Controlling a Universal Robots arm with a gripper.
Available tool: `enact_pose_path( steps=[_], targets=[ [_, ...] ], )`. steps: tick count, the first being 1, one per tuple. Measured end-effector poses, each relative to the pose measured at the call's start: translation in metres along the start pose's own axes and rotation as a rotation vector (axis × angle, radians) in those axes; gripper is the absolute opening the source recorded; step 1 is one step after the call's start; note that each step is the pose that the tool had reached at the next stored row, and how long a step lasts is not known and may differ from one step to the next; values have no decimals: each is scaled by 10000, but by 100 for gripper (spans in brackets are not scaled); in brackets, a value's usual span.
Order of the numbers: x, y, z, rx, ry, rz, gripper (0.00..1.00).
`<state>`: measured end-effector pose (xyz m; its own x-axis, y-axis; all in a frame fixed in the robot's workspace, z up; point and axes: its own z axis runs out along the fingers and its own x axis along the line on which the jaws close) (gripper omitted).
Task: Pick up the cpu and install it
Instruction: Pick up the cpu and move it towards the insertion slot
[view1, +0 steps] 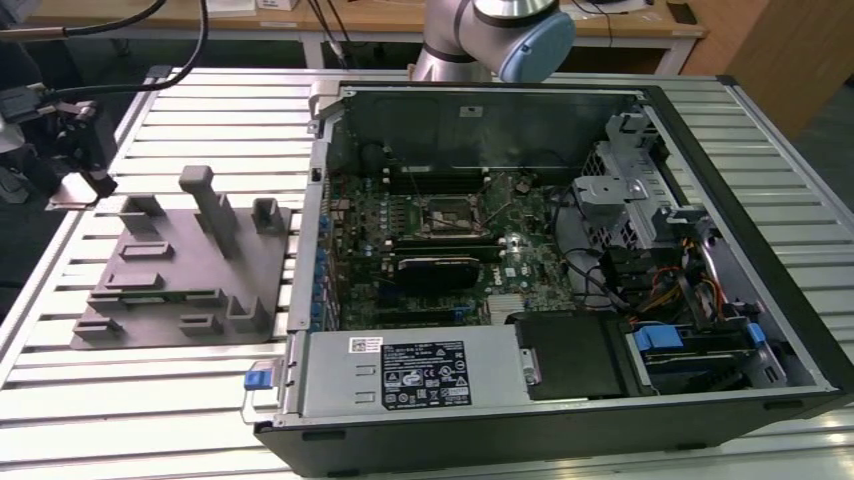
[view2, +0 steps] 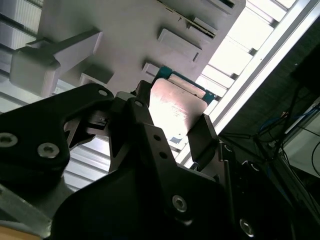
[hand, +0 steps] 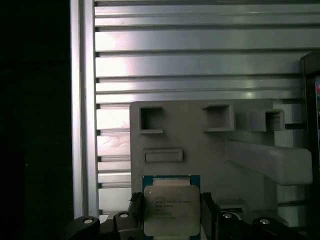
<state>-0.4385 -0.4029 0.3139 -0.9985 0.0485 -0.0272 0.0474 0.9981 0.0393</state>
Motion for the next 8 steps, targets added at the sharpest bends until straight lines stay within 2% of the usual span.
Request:
enact_pose_path(
  steps=[5,6,8],
  targets=[
    [-2,3,-67,0,-3,0,54],
    [-3,5,-122,0,-3,0,54],
    [-4,6,-156,0,-5,0,54]
  ],
)
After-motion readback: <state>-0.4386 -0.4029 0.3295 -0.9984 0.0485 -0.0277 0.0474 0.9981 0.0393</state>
